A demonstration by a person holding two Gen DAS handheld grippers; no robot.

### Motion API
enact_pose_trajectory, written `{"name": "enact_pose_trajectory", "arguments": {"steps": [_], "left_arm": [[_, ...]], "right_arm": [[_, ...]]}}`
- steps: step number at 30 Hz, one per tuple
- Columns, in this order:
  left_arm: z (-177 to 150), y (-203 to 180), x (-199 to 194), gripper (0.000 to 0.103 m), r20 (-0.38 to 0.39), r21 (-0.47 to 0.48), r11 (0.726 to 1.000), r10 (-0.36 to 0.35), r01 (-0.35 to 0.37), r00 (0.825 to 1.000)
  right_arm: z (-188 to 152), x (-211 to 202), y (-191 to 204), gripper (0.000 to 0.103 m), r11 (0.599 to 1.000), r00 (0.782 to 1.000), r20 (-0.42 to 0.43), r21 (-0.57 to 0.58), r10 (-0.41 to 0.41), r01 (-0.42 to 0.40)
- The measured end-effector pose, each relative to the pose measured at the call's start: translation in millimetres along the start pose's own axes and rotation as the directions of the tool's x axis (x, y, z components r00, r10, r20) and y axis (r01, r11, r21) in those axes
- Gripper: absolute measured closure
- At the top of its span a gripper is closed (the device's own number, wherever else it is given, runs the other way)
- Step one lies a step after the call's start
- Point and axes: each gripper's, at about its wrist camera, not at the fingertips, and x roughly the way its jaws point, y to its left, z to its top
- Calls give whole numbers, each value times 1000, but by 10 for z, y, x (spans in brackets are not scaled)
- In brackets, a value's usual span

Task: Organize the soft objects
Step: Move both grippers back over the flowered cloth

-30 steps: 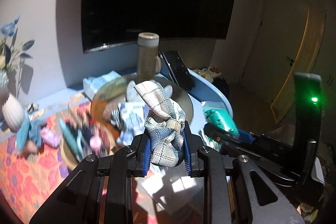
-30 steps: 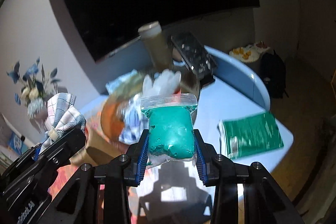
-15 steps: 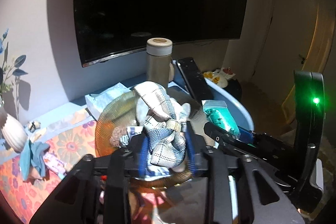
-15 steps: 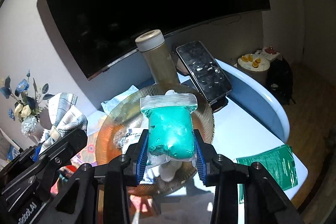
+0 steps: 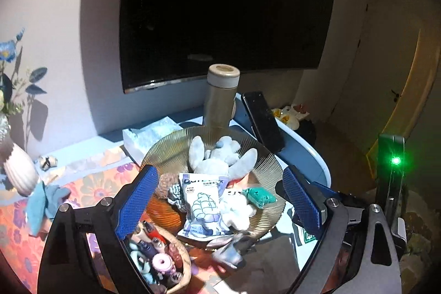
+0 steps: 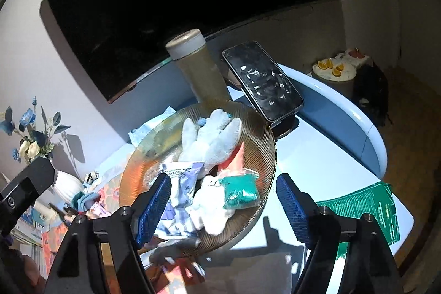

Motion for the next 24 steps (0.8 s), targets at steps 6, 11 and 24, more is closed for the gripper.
{"name": "enact_pose_trajectory", "arguments": {"steps": [6, 11, 24], "left_arm": [[-25, 72, -324, 11, 36, -6, 1000, 14, -14, 999], [-45, 317, -790, 11, 98, -25, 997, 75, -73, 992], [-419, 1761, -1870, 11, 134, -237, 929, 321, -284, 938]], "right_arm": [[-77, -227, 132, 26, 1000, 1000, 20, -19, 12, -11], [-127, -436, 276, 26, 999, 998, 43, -25, 39, -38], [-594, -925, 1361, 26, 953, 967, 101, -221, 232, -206]]}}
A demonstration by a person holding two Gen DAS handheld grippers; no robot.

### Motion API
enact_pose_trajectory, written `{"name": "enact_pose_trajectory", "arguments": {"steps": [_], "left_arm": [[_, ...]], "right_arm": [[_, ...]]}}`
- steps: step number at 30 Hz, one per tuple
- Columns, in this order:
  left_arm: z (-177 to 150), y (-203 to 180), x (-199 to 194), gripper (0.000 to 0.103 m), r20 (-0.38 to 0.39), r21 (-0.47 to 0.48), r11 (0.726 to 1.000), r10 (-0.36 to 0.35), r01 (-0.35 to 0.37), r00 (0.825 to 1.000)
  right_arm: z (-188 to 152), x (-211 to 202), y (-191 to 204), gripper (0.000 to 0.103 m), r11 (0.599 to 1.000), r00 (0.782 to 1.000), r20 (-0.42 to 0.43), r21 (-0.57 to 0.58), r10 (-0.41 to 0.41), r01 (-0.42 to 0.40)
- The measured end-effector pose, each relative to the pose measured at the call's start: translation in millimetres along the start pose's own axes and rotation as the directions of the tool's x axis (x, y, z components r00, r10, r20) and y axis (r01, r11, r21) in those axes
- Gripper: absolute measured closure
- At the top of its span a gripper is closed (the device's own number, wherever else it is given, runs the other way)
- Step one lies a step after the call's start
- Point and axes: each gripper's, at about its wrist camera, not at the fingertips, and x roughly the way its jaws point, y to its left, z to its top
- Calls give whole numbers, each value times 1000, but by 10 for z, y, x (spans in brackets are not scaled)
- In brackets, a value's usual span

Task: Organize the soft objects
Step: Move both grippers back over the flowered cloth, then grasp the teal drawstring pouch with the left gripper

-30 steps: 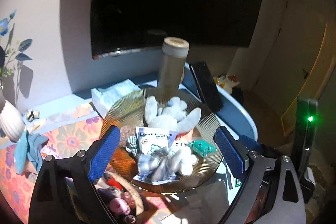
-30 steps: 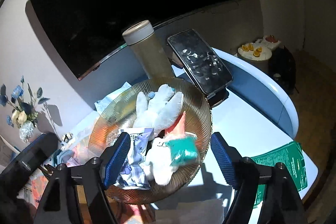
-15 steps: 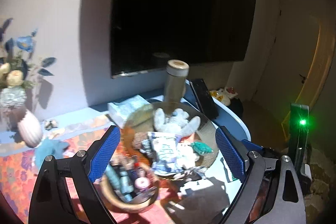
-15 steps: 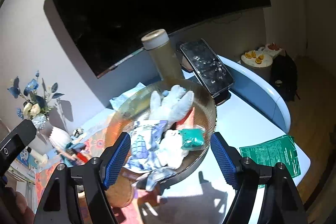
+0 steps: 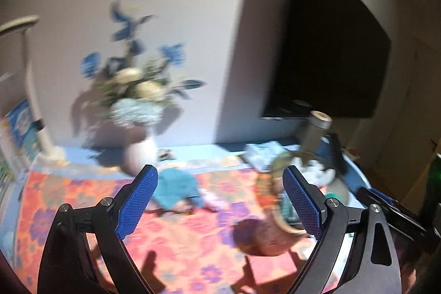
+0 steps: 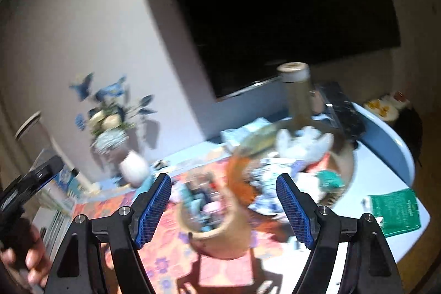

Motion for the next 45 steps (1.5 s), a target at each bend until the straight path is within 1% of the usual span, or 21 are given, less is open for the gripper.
{"name": "enact_pose_trajectory", "arguments": {"steps": [4, 6, 9, 13, 16, 18, 20, 22, 25, 29, 31, 32, 33, 34, 35, 37, 39, 40, 41, 42, 45], "left_arm": [[-68, 439, 80, 11, -15, -38, 996, 77, -78, 997], [-126, 594, 188, 11, -33, -48, 995, 87, -88, 996], [-248, 734, 386, 11, -70, -29, 998, 52, -55, 996], [-457, 812, 722, 11, -127, 20, 1000, 9, -6, 992], [-575, 841, 990, 11, -168, 50, 999, -11, 19, 986], [-616, 795, 1196, 11, -207, 102, 993, -32, 54, 978], [-649, 710, 1410, 11, -248, 175, 982, -20, 65, 968], [-697, 639, 1606, 11, -269, 238, 969, -4, 70, 963], [-740, 634, 1860, 11, -315, 259, 962, 6, 80, 949], [-812, 619, 2139, 14, -349, 299, 952, 47, 64, 936], [-833, 640, 2215, 28, -350, 301, 953, 67, 44, 934], [-836, 683, 2247, 38, -361, 279, 959, 52, 55, 931], [-836, 747, 2279, 42, -373, 245, 967, 27, 71, 927], [-835, 817, 2299, 42, -379, 212, 974, 10, 76, 925], [-832, 887, 2304, 43, -375, 185, 980, -1, 76, 927], [-830, 962, 2280, 51, -363, 162, 984, -14, 78, 932], [-826, 1002, 2257, 68, -355, 144, 986, -32, 88, 934], [-817, 1015, 2242, 70, -352, 131, 987, -43, 94, 935], [-805, 1022, 2233, 81, -344, 123, 988, -49, 97, 938], [-791, 1031, 2215, 88, -338, 113, 988, -62, 105, 939], [-755, 1025, 2130, 96, -305, 125, 988, -45, 87, 951]], "right_arm": [[-171, 113, 516, 26, 992, 996, -38, -93, 83, -87], [-263, 227, 728, 26, 985, 992, -72, -135, 101, -110], [-470, 517, 1074, 26, 967, 980, -154, -204, 124, -154], [-673, 877, 1358, 26, 950, 962, -248, -254, 116, -180], [-773, 1194, 1468, 26, 946, 954, -288, -277, 84, -167], [-846, 1373, 1487, 26, 946, 944, -318, -273, 83, -175], [-940, 1563, 1484, 26, 940, 938, -326, -266, 120, -213], [-1038, 1748, 1493, 26, 939, 935, -336, -273, 111, -209], [-1169, 1997, 1474, 26, 940, 931, -359, -289, 71, -183], [-1257, 2172, 1406, 26, 944, 919, -384, -263, 87, -199], [-1283, 2226, 1372, 26, 946, 917, -389, -255, 87, -198], [-1299, 2261, 1348, 26, 949, 915, -394, -248, 87, -197], [-1301, 2277, 1343, 26, 950, 913, -399, -243, 87, -197], [-1313, 2304, 1323, 26, 952, 909, -407, -235, 87, -196], [-1319, 2322, 1311, 26, 953, 906, -413, -229, 88, -197], [-1315, 2332, 1298, 26, 955, 904, -418, -219, 92, -199], [-1307, 2327, 1300, 26, 955, 906, -413, -219, 94, -199], [-1313, 2320, 1306, 26, 955, 906, -414, -220, 94, -199], [-1317, 2320, 1308, 26, 955, 906, -414, -222, 92, -198], [-1321, 2315, 1311, 26, 955, 906, -413, -225, 88, -196], [-1314, 2287, 1314, 26, 954, 911, -403, -229, 90, -196]]}}
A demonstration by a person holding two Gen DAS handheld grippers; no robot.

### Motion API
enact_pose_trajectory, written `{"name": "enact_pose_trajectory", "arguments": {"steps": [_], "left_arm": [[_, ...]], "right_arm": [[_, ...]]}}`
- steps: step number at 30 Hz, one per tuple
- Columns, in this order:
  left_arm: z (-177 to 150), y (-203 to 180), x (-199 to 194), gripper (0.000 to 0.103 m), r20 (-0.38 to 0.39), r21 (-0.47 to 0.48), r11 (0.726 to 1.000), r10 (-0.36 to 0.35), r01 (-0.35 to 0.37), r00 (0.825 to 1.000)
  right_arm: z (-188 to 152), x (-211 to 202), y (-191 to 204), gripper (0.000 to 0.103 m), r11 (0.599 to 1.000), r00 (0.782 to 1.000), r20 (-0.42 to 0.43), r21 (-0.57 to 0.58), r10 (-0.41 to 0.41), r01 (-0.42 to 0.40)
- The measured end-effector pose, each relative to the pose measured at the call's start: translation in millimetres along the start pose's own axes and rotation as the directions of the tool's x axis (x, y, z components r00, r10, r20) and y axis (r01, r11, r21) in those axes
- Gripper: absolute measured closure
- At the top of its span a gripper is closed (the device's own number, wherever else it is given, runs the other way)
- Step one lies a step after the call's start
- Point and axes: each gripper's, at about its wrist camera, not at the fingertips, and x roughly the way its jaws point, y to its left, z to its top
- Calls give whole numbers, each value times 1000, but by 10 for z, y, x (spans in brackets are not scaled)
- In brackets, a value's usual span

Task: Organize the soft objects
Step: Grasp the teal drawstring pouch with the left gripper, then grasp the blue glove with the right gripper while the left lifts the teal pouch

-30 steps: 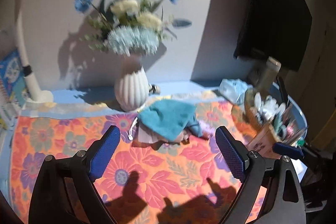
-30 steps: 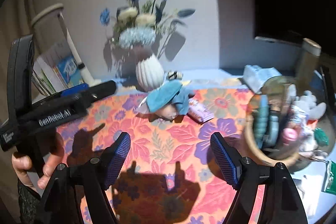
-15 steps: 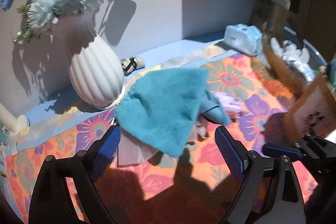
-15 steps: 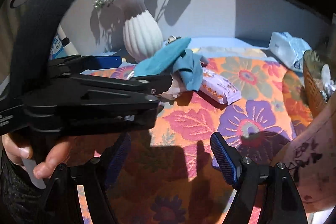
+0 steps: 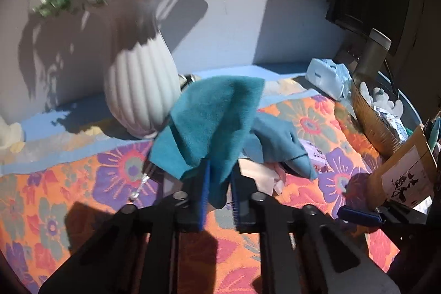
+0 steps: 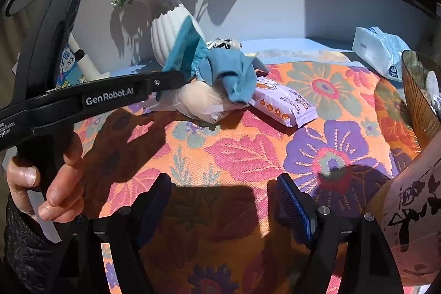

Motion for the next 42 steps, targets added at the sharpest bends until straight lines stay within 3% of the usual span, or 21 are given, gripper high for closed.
{"name": "enact_pose_trajectory", "arguments": {"steps": [4, 12, 14, 17, 19, 21, 22, 24, 26, 29, 32, 34, 35, 37, 39, 42], "left_arm": [[-94, 41, -268, 97, 65, -10, 1000, 21, -20, 998], [-558, 324, -982, 97, 135, -80, 996, -22, 34, 991], [-687, 374, -1085, 97, 120, -85, 994, -61, 71, 991], [-845, 431, -1057, 95, 61, -102, 994, -26, 32, 998], [-901, 455, -930, 82, 10, -123, 992, 14, -13, 1000], [-913, 460, -832, 57, -31, -141, 989, 35, -39, 999], [-900, 444, -796, 53, -37, -140, 989, 40, -45, 999], [-816, 364, -746, 22, -5, -107, 991, 77, -77, 997], [-744, 296, -698, 8, 17, -80, 992, 104, -103, 994], [-645, 212, -512, 7, -22, -55, 996, 67, -68, 997], [-590, 234, -324, 8, -47, -79, 993, 79, -83, 996], [-600, 264, -235, 23, -59, -98, 991, 84, -89, 995], [-621, 279, -196, 37, -72, -101, 990, 89, -96, 993], [-666, 268, -162, 47, -74, -85, 988, 123, -129, 990], [-708, 281, -163, 65, -70, -89, 986, 136, -142, 988], [-728, 339, -213, 76, -40, -121, 985, 119, -123, 992]], "right_arm": [[-4, -46, -21, 26, 1000, 1000, 19, 8, 2, -2], [-20, -101, 0, 26, 1000, 999, 33, -2, -4, 4], [-18, -115, 10, 26, 1000, 999, 43, -2, -5, 5], [27, -119, 2, 26, 1000, 999, 45, 19, 9, -9], [88, -111, 3, 26, 998, 999, 36, 41, 39, -41], [179, -114, 43, 26, 998, 998, 34, 42, 53, -54], [223, -125, 71, 26, 998, 998, 38, 34, 47, -48], [339, -150, 127, 26, 999, 998, 55, 14, 30, -31], [434, -150, 143, 24, 1000, 998, 64, 14, 16, -17], [570, -112, 104, 21, 999, 997, 82, 45, 10, -14], [700, -17, 46, 19, 997, 997, 83, 82, 5, -12], [793, 77, -13, 15, 994, 997, 70, 109, 9, -17], [824, 125, -34, 15, 993, 998, 63, 119, 9, -17], [883, 239, -78, 14, 991, 999, 43, 134, 3, -8], [921, 369, -115, 14, 990, 999, 33, 141, -2, -3], [938, 494, -155, 14, 988, 1000, 25, 151, -8, 4]]}}
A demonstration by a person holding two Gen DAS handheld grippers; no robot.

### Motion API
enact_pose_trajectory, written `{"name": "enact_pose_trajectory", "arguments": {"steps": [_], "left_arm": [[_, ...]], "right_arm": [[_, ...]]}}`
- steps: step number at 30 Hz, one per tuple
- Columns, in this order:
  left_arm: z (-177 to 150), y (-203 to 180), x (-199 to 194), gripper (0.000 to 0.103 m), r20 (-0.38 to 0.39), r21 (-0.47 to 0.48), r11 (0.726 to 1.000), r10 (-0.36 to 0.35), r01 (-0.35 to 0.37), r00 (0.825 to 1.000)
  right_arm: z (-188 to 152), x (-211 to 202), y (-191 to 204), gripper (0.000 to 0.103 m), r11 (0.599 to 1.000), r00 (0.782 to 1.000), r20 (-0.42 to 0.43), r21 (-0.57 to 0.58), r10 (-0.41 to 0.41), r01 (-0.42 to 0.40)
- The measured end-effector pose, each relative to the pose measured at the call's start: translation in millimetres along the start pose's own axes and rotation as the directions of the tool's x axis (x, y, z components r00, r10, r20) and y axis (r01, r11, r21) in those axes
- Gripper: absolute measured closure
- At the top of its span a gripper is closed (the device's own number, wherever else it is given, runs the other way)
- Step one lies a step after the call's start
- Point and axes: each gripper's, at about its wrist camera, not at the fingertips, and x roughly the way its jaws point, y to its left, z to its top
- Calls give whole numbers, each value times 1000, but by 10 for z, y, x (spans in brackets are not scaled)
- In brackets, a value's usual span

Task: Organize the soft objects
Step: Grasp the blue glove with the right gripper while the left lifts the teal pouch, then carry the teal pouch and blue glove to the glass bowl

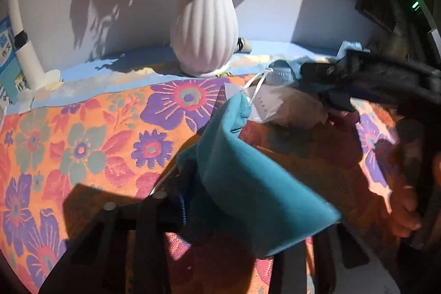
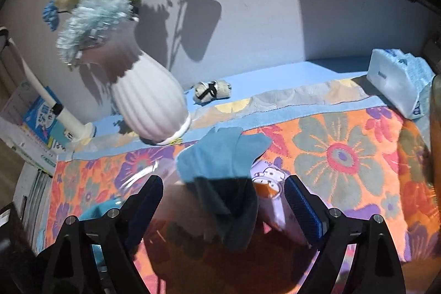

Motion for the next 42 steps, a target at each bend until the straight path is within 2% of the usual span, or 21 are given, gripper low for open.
{"name": "enact_pose_trajectory", "arguments": {"steps": [2, 4, 6, 10, 13, 18, 22, 30, 33, 35, 37, 38, 39, 40, 42], "left_arm": [[-5, 15, -9, 80, 10, -9, 1000, 2, -2, 1000], [-8, 2, -22, 80, 25, -5, 1000, 8, -8, 1000], [-15, -18, -37, 80, 35, 4, 1000, 14, -14, 999], [-25, -28, -67, 85, 58, 10, 1000, 22, -23, 998], [-31, -25, -98, 88, 77, 9, 1000, 28, -29, 997], [-40, 6, -149, 89, 92, -13, 999, 41, -40, 995], [-128, -56, -245, 89, 96, -3, 998, 63, -63, 993], [-418, -179, -481, 89, 89, -17, 996, 90, -89, 992], [-505, -201, -494, 89, 95, -15, 992, 123, -122, 988], [-507, -211, -521, 89, 124, -10, 991, 135, -135, 983], [-507, -200, -505, 89, 121, -11, 992, 128, -128, 984], [-505, -193, -500, 89, 118, -15, 992, 124, -123, 985], [-504, -173, -498, 89, 115, -23, 993, 115, -113, 987], [-500, -150, -496, 89, 114, -32, 994, 108, -105, 988], [-502, -118, -499, 89, 115, -49, 994, 105, -100, 988]], "right_arm": [[5, 58, -8, 16, 1000, 1000, 4, -7, -25, 25], [0, 61, -2, 38, 999, 999, 18, -21, -41, 41], [-21, 26, 35, 45, 999, 999, 21, -36, -35, 36], [-71, -76, 118, 80, 994, 996, 44, -81, -74, 77], [-113, -243, 156, 91, 992, 995, 81, -103, -60, 68], [-240, -621, 196, 92, 992, 992, 128, -121, 0, 16], [-485, -892, 288, 92, 986, 993, 118, -167, 14, 6], [-1124, -1113, 308, 92, 968, 1000, 11, -252, -10, 12], [-1338, -1039, 193, 91, 970, 998, -43, -242, -36, 24], [-1434, -900, 75, 90, 978, 992, -107, -204, -63, 40], [-1481, -858, -48, 89, 989, 991, -131, -147, -26, 7], [-1484, -888, -67, 86, 991, 992, -126, -133, -13, -4], [-1472, -909, -82, 73, 993, 991, -133, -121, 0, -16], [-1457, -933, -90, 46, 993, 991, -135, -112, 10, -25], [-1445, -1007, -86, 28, 994, 996, -95, -111, -6, -5]]}}
